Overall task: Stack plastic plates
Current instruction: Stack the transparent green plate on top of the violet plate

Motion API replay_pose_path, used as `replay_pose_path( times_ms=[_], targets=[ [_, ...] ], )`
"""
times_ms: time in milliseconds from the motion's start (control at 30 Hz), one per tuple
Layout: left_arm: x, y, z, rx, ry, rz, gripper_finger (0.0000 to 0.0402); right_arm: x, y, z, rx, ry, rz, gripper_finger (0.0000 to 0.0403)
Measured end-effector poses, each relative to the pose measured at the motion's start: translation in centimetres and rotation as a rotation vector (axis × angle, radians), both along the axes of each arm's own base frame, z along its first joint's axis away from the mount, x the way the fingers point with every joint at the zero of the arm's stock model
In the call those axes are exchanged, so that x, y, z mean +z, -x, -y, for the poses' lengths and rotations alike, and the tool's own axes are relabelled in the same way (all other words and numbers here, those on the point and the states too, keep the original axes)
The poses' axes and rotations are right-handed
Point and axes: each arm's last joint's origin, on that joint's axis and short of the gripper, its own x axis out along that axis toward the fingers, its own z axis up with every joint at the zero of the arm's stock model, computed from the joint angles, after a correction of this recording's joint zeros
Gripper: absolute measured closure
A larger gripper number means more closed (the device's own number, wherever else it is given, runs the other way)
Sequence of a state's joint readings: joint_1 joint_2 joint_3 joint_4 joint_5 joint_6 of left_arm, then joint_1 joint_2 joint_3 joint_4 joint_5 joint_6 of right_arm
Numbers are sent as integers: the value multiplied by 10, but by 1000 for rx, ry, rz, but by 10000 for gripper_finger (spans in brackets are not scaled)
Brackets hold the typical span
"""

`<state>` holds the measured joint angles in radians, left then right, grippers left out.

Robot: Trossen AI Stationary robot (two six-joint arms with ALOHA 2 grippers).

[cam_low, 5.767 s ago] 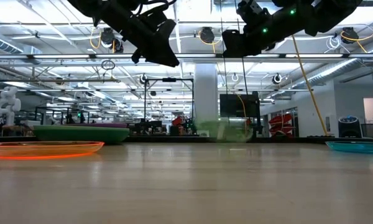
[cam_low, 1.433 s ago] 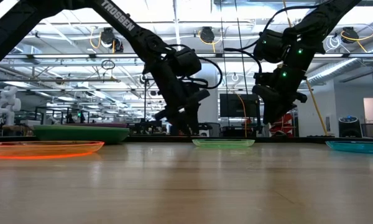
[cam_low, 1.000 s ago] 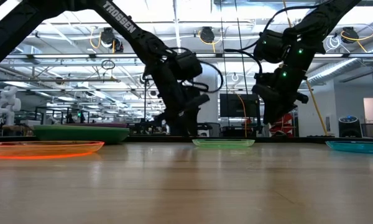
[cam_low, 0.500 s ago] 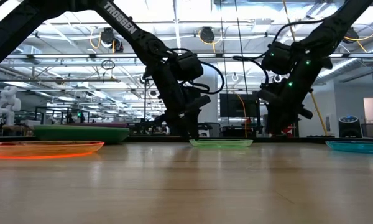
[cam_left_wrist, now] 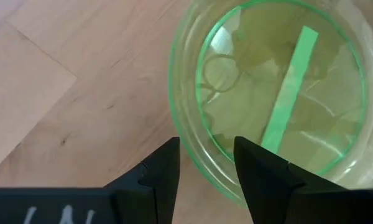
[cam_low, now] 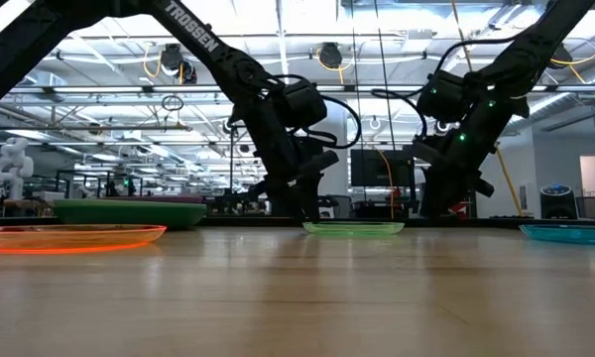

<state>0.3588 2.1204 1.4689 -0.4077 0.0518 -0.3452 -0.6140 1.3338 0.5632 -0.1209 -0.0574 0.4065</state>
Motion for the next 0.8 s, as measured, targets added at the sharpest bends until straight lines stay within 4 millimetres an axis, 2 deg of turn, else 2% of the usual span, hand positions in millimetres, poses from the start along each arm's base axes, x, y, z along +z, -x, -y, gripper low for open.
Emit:
replay_pose_path(
  times_ms=[233,400,800],
  targets=[
    [0,-2,3,-9,-3,5,245,-16,-7,3,86,-31,-2,349],
    [0,-1,3,-9,-4,4,252,-17,-10,5,103,-20,13,353],
    [0,-2,2,0,-17,4,366,-17,-10,5,108,-19,15,353]
  ],
)
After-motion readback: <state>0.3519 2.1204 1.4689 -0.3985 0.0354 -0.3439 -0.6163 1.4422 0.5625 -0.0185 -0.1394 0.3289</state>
